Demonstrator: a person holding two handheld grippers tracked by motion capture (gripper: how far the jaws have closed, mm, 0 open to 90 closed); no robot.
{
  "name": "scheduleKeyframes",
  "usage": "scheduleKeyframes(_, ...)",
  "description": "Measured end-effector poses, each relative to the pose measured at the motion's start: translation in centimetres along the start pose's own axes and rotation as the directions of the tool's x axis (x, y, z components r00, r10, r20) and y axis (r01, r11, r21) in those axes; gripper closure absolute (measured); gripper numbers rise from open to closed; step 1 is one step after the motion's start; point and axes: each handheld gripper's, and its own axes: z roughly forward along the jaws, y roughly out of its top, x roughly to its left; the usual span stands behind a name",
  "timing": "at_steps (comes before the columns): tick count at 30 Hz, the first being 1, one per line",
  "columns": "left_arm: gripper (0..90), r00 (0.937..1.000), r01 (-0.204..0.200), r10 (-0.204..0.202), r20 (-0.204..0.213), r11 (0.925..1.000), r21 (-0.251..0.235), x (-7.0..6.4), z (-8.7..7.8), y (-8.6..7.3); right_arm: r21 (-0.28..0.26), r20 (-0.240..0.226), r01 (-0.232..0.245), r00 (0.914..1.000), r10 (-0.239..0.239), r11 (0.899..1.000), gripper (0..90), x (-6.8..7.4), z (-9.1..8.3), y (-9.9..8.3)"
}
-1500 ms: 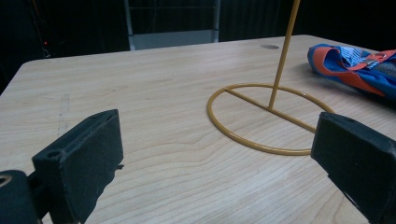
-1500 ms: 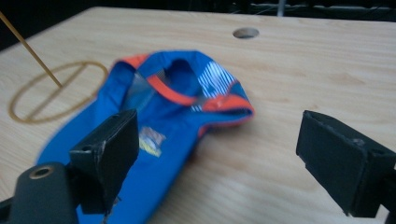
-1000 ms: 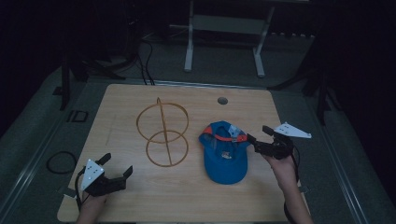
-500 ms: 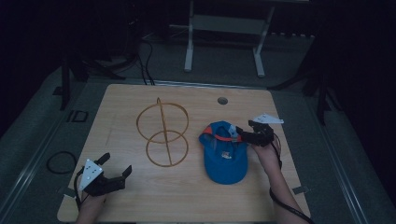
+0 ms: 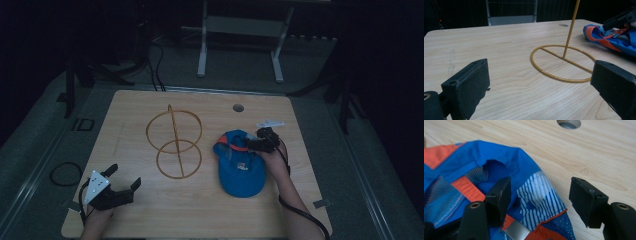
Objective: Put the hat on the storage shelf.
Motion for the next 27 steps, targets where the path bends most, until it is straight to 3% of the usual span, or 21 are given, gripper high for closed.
scheduleKeyframes(2,2.8,1.0,0.003,-0.003,0.003,1.0,0.0,0.0,0.0,0.0,0.033,-0.023,0.012,0.9997,-0.011,0.999,39.2,0.1,0.5,-0.2)
scheduleKeyframes(4,2.8,1.0,0.007,-0.007,0.004,1.0,-0.001,0.1,0.0,0.0,0.039,-0.02,0.027,0.9995,-0.026,0.999,40.3,0.2,0.6,-0.3)
scheduleKeyframes(5,2.7,1.0,0.006,-0.006,0.002,1.0,-0.002,0.1,0.0,0.0,0.056,-0.003,0.055,0.9985,-0.055,0.997,42.6,0.4,0.8,-0.5)
scheduleKeyframes(8,2.8,1.0,-0.007,0.007,-0.005,1.0,-0.004,0.0,0.0,0.0,0.072,-0.003,0.063,0.998,-0.062,0.995,43.7,0.4,1.2,-0.8)
scheduleKeyframes(9,2.8,0.9999,-0.008,0.008,-0.009,1.0,-0.002,0.0,0.0,0.0,0.09,0.009,0.087,0.9961,-0.088,0.992,47.1,0.6,1.5,-1.0)
scheduleKeyframes(13,2.8,0.9996,-0.023,0.023,-0.018,0.9997,-0.009,0.0,0.0,-0.1,0.077,0.008,0.098,0.9951,-0.099,0.992,53.3,0.8,1.4,-1.3)
scheduleKeyframes(15,2.8,0.9985,-0.044,0.044,-0.031,0.999,-0.001,-0.1,0.0,-0.1,0.075,-0.006,0.107,0.9942,-0.107,0.991,61.0,1.0,1.4,-1.3)
scheduleKeyframes(16,2.8,0.9985,-0.043,0.043,-0.034,0.9991,0.004,-0.1,0.1,-0.1,0.085,-0.028,0.103,0.9945,-0.101,0.991,70.9,1.1,1.4,-1.2)
scheduleKeyframes(18,2.8,0.9992,-0.031,0.031,-0.024,0.9995,0.0,-0.1,0.1,-0.1,0.087,-0.053,0.096,0.9944,-0.091,0.992,73.7,1.0,1.5,-1.1)
scheduleKeyframes(19,2.8,0.9992,-0.031,0.031,-0.027,0.9995,-0.001,-0.1,0.1,-0.1,0.088,-0.074,0.087,0.994,-0.081,0.992,80.1,0.9,1.5,-1.1)
scheduleKeyframes(27,2.8,0.9993,-0.021,0.021,-0.032,0.9998,-0.008,-0.2,0.0,0.0,0.082,-0.052,0.064,0.9969,-0.059,0.995,85.6,1.2,1.1,-1.1)
